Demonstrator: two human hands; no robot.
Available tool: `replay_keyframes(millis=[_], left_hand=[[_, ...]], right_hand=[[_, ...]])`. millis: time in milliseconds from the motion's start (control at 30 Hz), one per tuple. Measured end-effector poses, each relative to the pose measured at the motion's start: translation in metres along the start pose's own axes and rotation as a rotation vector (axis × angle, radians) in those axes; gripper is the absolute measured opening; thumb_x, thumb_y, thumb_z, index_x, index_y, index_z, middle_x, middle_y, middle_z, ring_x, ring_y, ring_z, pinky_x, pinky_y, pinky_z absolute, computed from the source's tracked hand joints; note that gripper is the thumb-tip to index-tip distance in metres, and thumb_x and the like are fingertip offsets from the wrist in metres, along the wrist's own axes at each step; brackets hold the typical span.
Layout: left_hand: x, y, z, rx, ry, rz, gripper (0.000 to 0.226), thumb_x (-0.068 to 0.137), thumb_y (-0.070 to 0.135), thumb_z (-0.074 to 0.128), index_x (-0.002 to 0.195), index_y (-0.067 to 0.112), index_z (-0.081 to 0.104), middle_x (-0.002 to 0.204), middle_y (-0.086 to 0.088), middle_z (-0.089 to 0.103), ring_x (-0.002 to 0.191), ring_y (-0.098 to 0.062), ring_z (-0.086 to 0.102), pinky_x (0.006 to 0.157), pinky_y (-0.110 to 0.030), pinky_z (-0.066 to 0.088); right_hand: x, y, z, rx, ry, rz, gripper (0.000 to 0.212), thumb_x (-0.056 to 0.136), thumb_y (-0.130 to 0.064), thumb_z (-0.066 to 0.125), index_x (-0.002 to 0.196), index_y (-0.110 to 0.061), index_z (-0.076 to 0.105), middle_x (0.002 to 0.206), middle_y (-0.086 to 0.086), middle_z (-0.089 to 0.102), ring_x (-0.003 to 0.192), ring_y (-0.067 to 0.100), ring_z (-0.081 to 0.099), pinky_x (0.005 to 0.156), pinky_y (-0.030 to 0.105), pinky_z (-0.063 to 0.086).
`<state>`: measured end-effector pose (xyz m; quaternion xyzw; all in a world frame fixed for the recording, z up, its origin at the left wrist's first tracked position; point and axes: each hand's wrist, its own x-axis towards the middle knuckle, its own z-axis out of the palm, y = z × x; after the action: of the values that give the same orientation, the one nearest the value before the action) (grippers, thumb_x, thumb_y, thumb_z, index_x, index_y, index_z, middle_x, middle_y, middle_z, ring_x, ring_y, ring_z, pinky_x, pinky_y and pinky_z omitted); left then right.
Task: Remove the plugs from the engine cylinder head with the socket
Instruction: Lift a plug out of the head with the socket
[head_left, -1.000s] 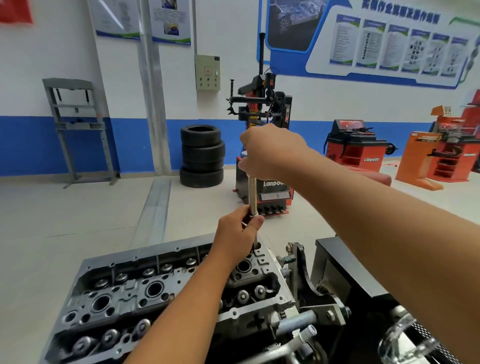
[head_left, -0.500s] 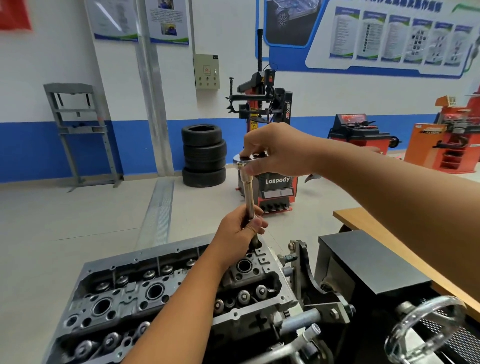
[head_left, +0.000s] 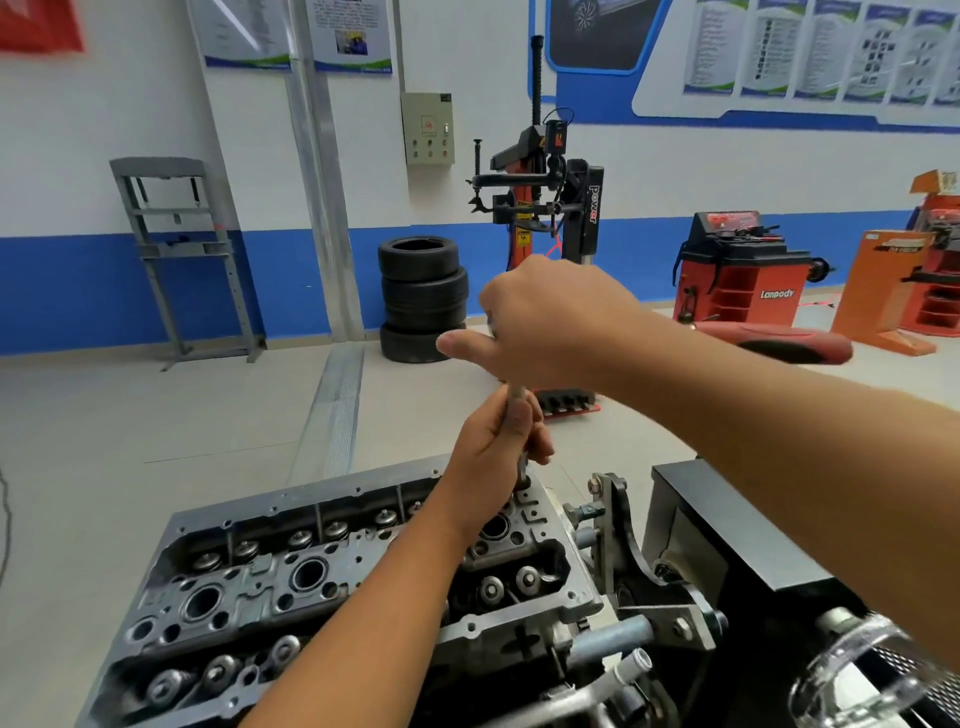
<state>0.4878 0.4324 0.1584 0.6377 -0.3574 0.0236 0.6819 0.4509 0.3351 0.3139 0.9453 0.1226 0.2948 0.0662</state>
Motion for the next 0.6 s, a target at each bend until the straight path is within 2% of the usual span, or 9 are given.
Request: replay_keyframes(millis=[100,233,400,467,600], left_hand=[[0.004,0.005,0.002,-0.017,0.018,-0.036,0.045,0.109,0.051,0.032,0.097,0.013,0.054,0.072,0.0,0.06,0.071,-0.023,0.054,0.074,-0.038,0.048],[0.009,0.006,0.005,-0.036,0.014,-0.053,0.042,0.101,0.052,0.035,0.093,0.014,0.051,0.068,0.004,0.053,0.066,-0.017,0.048,0.073,-0.037,0.049],[0.012,0.001,0.006,-0.008,0.027,-0.048,0.043,0.104,0.057,0.034,0.09,0.019,0.05,0.067,0.008,0.051,0.066,-0.015,0.046,0.068,-0.028,0.048],[0.013,-0.002,0.008,0.017,0.042,-0.047,0.04,0.106,0.053,0.033,0.089,0.021,0.051,0.067,0.008,0.051,0.065,-0.015,0.045,0.066,-0.025,0.047],[0.012,-0.003,0.009,0.075,0.073,-0.03,0.036,0.11,0.046,0.032,0.087,0.026,0.051,0.068,0.007,0.051,0.066,-0.014,0.046,0.066,-0.026,0.046]], right_hand=[[0.012,0.011,0.0,-0.021,-0.047,-0.048,0.058,0.091,-0.078,0.049,0.068,-0.025,0.047,0.071,-0.001,0.054,0.06,0.017,0.052,0.05,0.029,0.036],[0.019,0.022,0.005,-0.02,-0.067,-0.08,0.054,0.089,-0.074,0.057,0.068,-0.025,0.047,0.071,-0.001,0.054,0.062,0.019,0.056,0.054,0.03,0.044],[0.021,0.029,0.008,-0.036,-0.056,-0.135,0.052,0.09,-0.071,0.061,0.067,-0.027,0.044,0.066,-0.002,0.053,0.057,0.017,0.054,0.051,0.028,0.04],[0.021,0.032,0.009,-0.043,-0.067,-0.146,0.051,0.09,-0.069,0.062,0.067,-0.028,0.042,0.067,-0.002,0.053,0.057,0.018,0.055,0.051,0.029,0.04],[0.023,0.034,0.01,-0.074,-0.062,-0.184,0.047,0.092,-0.062,0.062,0.076,-0.018,0.055,0.068,0.003,0.053,0.059,0.025,0.057,0.053,0.034,0.049]])
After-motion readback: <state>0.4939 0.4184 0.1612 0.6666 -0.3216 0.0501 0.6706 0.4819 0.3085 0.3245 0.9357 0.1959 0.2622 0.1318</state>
